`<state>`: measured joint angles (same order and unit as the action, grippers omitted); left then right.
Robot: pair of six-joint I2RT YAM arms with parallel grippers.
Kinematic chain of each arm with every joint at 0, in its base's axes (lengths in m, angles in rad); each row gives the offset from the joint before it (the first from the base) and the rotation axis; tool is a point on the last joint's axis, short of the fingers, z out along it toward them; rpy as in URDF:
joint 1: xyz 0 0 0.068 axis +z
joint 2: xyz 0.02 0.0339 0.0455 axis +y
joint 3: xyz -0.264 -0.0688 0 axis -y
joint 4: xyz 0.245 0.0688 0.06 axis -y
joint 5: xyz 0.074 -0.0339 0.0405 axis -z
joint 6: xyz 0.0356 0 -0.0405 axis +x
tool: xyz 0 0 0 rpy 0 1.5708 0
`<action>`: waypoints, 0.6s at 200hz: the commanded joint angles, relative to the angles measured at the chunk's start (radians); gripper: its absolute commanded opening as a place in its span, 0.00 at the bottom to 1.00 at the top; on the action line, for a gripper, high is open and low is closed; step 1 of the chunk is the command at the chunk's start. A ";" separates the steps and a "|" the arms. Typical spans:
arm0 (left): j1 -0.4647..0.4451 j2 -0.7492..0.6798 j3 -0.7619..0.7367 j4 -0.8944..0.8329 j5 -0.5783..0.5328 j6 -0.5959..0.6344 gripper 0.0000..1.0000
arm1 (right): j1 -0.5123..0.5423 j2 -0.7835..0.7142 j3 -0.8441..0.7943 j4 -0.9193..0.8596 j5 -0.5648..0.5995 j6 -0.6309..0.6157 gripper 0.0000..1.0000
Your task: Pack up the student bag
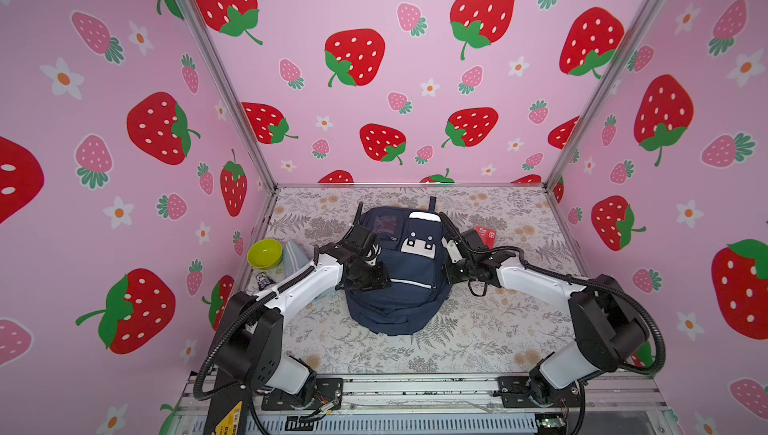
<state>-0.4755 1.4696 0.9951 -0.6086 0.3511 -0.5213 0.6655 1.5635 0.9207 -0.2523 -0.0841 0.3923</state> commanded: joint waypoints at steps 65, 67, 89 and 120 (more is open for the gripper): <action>0.006 -0.034 -0.016 -0.064 -0.006 0.017 0.42 | 0.002 -0.065 -0.046 -0.043 -0.014 -0.021 0.02; 0.005 -0.034 -0.015 -0.063 -0.006 0.015 0.42 | 0.002 -0.068 -0.047 -0.040 -0.016 -0.022 0.02; 0.005 -0.032 -0.016 -0.062 0.003 0.014 0.43 | 0.002 -0.084 -0.058 -0.018 -0.048 -0.020 0.01; 0.006 -0.037 -0.027 -0.060 0.007 0.006 0.50 | 0.002 -0.099 -0.068 -0.009 -0.062 -0.008 0.00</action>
<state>-0.4747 1.4403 0.9890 -0.6476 0.3500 -0.5167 0.6666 1.4956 0.8715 -0.2592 -0.1150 0.3832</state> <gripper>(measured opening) 0.470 0.048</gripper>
